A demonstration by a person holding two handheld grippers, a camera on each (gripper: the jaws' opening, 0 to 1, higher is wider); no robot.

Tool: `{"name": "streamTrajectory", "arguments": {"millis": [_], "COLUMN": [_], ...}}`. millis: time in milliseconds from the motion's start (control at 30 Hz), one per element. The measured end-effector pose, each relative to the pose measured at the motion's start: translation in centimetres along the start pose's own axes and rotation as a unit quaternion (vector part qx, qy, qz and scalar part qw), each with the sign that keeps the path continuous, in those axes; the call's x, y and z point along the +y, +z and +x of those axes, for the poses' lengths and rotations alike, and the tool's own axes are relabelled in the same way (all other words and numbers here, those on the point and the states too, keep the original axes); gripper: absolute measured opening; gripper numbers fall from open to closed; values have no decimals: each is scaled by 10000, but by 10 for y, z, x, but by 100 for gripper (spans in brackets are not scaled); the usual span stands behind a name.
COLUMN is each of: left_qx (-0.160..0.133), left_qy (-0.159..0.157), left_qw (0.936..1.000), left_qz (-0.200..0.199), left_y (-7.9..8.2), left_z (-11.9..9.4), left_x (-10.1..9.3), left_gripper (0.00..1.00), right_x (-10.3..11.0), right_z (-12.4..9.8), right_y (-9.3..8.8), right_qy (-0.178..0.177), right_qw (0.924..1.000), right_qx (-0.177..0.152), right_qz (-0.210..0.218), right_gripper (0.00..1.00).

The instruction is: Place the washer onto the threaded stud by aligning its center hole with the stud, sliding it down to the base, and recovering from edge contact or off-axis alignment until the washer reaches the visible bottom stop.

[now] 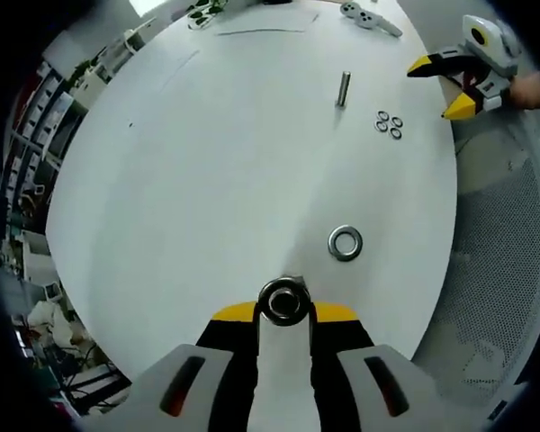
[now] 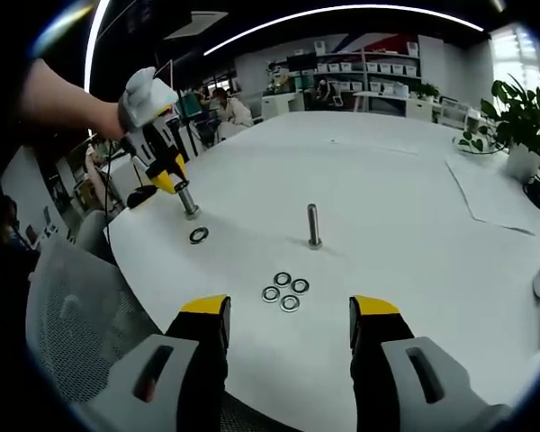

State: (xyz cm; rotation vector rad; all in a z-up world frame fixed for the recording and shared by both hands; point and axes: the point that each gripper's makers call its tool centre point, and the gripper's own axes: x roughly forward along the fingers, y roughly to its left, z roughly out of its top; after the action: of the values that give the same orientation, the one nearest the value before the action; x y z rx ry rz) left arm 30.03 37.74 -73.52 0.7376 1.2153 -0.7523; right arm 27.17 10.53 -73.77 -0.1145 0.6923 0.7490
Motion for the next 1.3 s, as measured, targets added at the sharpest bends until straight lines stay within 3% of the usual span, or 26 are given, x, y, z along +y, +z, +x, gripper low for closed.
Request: {"name": "streamTrajectory", "arguments": {"millis": [1300], "left_qx": [317], "left_qy": [-181], "left_qw": [9993], "left_qz": [-61], "left_y": [-10], "left_z": [41], "left_x": [-4], "left_gripper": [19], "right_x": [-5], "right_z": [-1], "right_y": [0], "right_qy": [-131], "right_qw": [9999], "right_qx": [-19], "right_qz": [3], "right_gripper": [56]}}
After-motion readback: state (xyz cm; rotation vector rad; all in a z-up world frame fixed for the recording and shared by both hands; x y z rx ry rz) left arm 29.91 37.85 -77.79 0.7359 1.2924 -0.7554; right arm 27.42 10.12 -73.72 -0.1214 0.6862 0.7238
